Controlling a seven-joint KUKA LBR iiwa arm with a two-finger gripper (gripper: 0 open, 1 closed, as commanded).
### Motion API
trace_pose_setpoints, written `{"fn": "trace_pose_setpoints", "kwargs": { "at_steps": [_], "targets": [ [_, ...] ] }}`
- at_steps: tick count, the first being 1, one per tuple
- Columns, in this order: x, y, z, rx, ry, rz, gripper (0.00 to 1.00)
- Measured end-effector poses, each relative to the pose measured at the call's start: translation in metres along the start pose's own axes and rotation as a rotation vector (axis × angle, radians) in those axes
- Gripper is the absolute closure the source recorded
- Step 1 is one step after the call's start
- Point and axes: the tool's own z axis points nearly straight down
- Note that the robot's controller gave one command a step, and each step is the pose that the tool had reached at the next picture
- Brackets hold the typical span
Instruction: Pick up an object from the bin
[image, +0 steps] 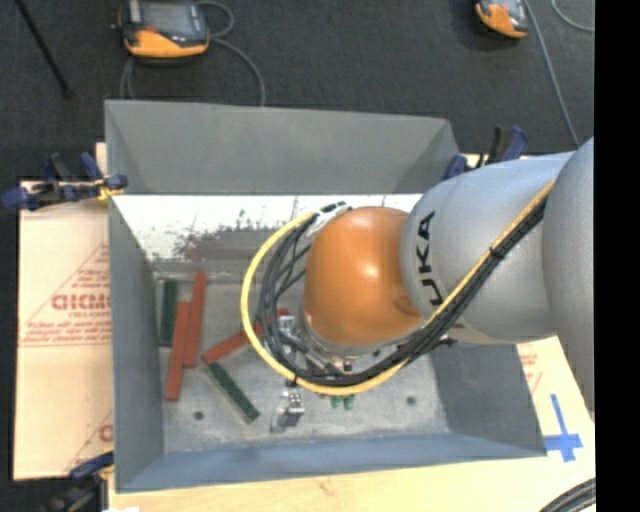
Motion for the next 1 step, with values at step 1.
{"fn": "trace_pose_setpoints", "kwargs": {
  "at_steps": [1],
  "targets": [
    [-0.0038,0.0206,0.0806,-0.001,0.014,0.335,1.0]
  ]
}}
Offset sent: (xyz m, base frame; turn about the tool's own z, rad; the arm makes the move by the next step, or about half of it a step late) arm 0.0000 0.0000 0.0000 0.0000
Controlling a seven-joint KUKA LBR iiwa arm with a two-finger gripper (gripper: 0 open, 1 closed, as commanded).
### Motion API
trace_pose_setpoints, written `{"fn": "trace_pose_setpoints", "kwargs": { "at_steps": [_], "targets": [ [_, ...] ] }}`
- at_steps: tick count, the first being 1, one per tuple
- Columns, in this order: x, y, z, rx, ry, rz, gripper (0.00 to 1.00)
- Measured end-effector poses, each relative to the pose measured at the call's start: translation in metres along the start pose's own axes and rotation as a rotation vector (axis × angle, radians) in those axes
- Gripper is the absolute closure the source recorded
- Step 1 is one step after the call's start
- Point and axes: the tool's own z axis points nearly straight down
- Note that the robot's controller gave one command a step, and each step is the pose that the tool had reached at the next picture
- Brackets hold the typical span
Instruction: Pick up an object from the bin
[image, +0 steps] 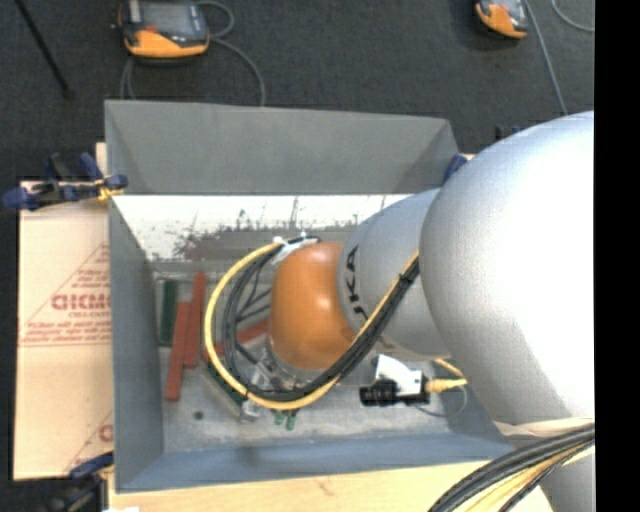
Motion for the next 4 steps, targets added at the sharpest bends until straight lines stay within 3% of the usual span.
{"fn": "trace_pose_setpoints", "kwargs": {
  "at_steps": [2,4],
  "targets": [
    [0.001,-0.002,-0.004,-0.003,-0.006,0.002,1.0],
    [0.003,-0.002,-0.082,-0.001,-0.015,0.011,1.0]
  ]
}}
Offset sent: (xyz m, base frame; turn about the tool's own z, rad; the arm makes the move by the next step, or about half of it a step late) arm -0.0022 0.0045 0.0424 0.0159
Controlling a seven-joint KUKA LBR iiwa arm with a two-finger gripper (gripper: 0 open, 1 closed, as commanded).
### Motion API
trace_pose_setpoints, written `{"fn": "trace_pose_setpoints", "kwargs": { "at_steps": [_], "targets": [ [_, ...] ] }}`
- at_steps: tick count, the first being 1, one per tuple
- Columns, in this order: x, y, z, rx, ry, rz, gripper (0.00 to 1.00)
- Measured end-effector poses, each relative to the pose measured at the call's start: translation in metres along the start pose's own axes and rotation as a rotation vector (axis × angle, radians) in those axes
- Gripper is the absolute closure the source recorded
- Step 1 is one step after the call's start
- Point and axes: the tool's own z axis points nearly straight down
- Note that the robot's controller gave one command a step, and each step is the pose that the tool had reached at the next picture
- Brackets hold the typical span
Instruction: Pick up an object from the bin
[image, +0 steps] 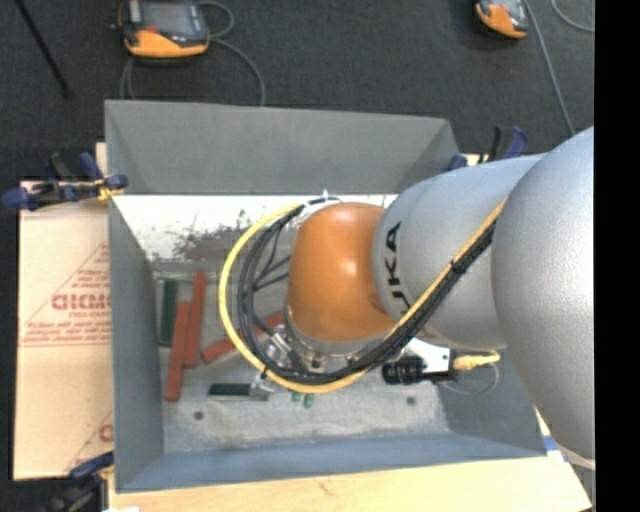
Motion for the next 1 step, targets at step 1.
{"fn": "trace_pose_setpoints", "kwargs": {
  "at_steps": [1],
  "targets": [
    [0.0022,0.0041,0.0292,-0.001,-0.004,-0.012,1.0]
  ]
}}
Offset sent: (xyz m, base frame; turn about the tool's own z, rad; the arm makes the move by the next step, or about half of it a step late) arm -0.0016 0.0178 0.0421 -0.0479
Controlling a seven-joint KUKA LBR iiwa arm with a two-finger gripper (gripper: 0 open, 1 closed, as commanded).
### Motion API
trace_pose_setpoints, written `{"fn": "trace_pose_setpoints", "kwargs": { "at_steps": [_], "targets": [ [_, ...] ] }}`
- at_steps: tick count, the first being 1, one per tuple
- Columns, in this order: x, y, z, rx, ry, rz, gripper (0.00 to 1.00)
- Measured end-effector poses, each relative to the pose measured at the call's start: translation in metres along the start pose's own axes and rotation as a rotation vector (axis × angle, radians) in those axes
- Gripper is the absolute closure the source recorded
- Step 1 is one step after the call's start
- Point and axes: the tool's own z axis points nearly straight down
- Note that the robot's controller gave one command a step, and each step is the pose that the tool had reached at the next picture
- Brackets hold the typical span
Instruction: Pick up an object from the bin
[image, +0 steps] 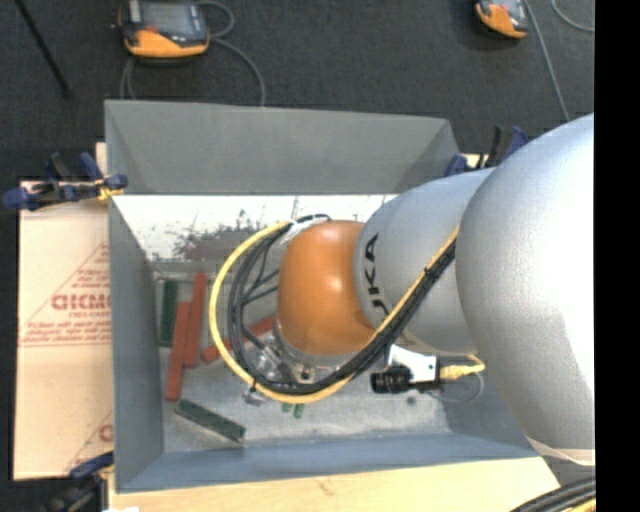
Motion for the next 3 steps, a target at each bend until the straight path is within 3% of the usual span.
{"fn": "trace_pose_setpoints", "kwargs": {
  "at_steps": [1,2,3],
  "targets": [
    [0.005,0.004,-0.02,0.01,0.015,-0.02,1.0],
    [0.001,0.027,0.03,0.005,0.007,-0.007,0.0],
    [0.001,0.027,0.027,0.002,0.004,-0.006,0.0]
  ]
}}
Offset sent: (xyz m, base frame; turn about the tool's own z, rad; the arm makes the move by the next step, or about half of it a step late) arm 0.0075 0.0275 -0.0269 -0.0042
